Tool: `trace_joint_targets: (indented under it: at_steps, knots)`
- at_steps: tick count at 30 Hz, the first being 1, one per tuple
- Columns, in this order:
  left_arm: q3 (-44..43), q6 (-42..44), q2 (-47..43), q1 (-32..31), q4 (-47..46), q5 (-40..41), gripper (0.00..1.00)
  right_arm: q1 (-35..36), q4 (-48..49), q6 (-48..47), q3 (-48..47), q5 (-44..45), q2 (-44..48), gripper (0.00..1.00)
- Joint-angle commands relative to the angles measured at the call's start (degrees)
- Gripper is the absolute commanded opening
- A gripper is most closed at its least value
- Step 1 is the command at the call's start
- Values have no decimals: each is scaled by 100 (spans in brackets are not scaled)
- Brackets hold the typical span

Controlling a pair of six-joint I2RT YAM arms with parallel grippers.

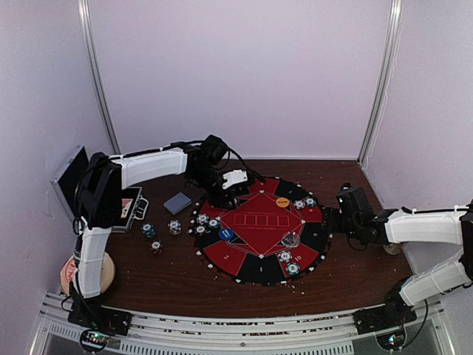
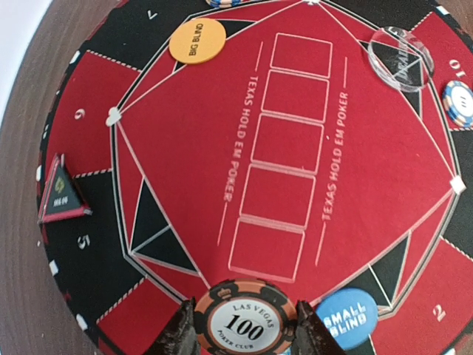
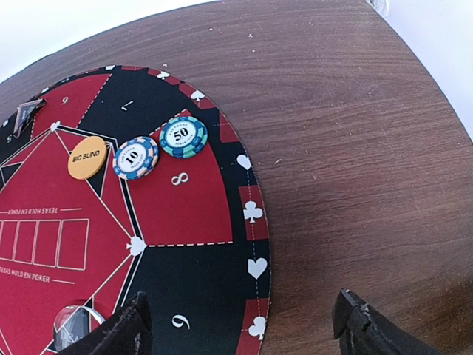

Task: Distribute texas hold em gaming equipment
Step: Place the poker chips pile on the poker table mat.

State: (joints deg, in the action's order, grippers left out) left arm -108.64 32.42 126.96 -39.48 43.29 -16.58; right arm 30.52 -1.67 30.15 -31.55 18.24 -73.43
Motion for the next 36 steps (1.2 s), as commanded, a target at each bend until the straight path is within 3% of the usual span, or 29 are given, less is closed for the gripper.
trace_joint_targets:
  at_steps: [1,10,25,32,36]
  knots:
    - [-631,-121,457,-231,134,164,33,50,-11,-25,-143,162,-56,86]
    - [-1257,-388,1227,-639,48,240,33,50,-16,-19,-148,180,-43,86]
    - [-1333,-524,1659,-899,-94,202,34,50,-4,-35,-146,174,-65,86]
    - [-1217,-504,1666,-895,-95,180,49,50,-2,-40,-155,186,-88,86]
    - [-1176,-498,1642,-895,-94,223,64,50,0,-39,-158,172,-117,86]
